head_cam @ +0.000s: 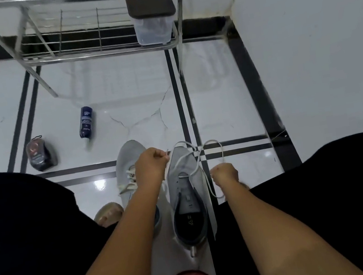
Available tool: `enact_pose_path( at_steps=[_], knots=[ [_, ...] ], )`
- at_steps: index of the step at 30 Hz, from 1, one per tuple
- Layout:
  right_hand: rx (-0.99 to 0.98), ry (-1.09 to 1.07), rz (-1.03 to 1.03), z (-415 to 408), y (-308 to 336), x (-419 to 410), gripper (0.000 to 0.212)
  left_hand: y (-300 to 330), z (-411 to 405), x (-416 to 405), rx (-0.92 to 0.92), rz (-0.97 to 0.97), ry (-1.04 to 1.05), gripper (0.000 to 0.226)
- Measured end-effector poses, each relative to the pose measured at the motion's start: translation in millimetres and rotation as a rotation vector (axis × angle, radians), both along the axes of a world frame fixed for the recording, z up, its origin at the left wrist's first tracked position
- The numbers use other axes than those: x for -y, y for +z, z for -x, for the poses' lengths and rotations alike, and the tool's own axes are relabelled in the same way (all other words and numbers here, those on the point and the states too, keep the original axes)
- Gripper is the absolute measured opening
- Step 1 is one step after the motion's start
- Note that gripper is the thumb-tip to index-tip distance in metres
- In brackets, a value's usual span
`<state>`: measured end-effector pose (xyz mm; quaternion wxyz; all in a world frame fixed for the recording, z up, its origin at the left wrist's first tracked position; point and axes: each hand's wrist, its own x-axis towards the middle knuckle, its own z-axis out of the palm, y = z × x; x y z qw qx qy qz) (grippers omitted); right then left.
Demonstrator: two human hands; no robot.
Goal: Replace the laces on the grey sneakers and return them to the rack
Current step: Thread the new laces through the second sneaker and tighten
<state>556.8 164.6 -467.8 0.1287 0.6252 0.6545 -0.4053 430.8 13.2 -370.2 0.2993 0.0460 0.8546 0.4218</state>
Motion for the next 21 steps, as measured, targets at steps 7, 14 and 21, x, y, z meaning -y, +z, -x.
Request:
enact_pose_path(
  at_steps=[7, 14, 21],
  knots=[
    [0.024, 0.346, -0.241, 18.3, -30.7, 6.8, 0.014, -19.0, 6.5, -10.1, 0.025, -0.045, 0.014, 0.007],
    [0.068, 0.23, -0.273, 27.4, -30.0, 6.3, 0.019, -23.5, 11.1, -9.8, 0.063, -0.048, 0.056, 0.008],
    [-0.509, -0.11, -0.24, 76.2, 79.2, 1.2, 0.01, 24.2, 17.7, -29.2, -0.023, -0.257, 0.101, 0.008]
  ],
)
